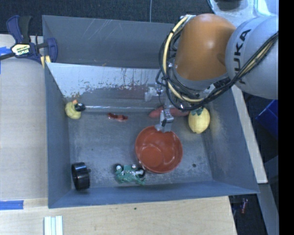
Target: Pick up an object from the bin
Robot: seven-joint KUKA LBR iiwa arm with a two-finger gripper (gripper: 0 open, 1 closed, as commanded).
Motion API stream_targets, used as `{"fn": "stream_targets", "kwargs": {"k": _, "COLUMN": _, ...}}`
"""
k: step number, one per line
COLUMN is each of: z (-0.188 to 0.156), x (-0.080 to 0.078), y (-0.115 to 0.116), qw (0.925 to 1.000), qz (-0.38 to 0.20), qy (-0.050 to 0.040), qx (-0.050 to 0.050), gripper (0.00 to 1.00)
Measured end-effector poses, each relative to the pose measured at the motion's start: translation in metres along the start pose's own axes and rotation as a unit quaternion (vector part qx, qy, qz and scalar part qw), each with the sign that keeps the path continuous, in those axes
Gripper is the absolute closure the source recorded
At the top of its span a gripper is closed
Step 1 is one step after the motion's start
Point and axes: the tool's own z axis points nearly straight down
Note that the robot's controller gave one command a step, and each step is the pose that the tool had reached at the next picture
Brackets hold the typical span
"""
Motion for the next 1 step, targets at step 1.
{"fn": "stream_targets", "kwargs": {"k": 1, "z": 0.0276, "x": 0.0194, "y": -0.0228, "qw": 0.9995, "qz": -0.031, "qy": -0.0052, "qx": 0.001, "gripper": 0.0}}
